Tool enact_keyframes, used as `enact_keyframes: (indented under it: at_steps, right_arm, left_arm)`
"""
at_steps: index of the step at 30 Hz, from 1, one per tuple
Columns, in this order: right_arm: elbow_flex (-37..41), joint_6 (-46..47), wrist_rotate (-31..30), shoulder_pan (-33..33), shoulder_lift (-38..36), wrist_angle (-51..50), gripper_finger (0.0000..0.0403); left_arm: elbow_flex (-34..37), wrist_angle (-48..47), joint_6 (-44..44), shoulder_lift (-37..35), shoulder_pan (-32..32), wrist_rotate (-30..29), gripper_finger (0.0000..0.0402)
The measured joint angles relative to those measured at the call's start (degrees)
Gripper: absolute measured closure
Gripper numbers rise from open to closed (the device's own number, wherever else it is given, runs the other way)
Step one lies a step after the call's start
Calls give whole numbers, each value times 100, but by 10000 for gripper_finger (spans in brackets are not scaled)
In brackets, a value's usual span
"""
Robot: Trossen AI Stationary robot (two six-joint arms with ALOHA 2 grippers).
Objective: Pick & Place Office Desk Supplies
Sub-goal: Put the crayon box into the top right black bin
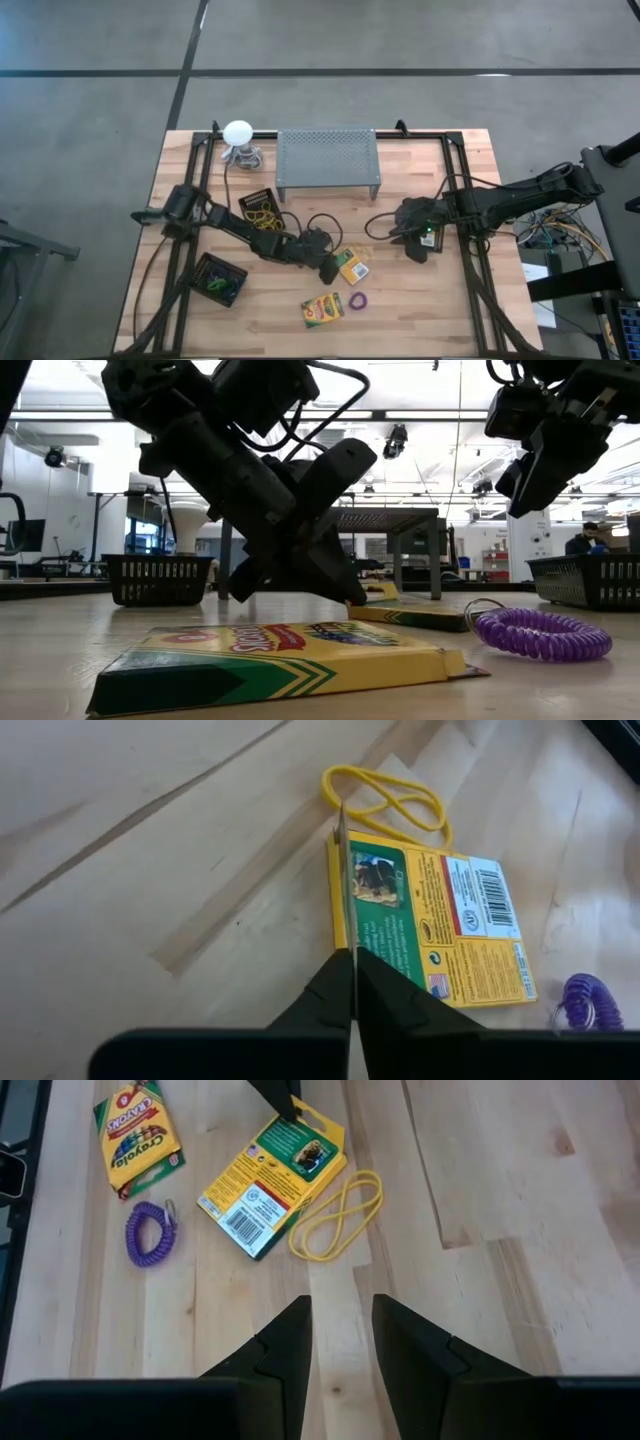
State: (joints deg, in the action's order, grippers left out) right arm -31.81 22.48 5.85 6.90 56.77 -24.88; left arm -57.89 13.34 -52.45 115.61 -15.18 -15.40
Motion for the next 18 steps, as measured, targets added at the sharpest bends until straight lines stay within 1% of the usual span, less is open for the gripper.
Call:
enact_keyframes:
  at_steps: [3,9,13,18]
  right_arm:
    - [0,0,0,0,0,-7,300]
    - [-10,-19,2,0,0,167,296]
    - [-82,-48,5,0,2,512,278]
    - [-181,-72,54,0,2,895,248]
  left_arm:
    - [4,20,272,-85,0,-2,396]
    - [4,216,1195,-384,0,-22,398]
    - [4,344,1814,-584,0,-44,399]
    - [4,502,2322,-763,0,-44,400]
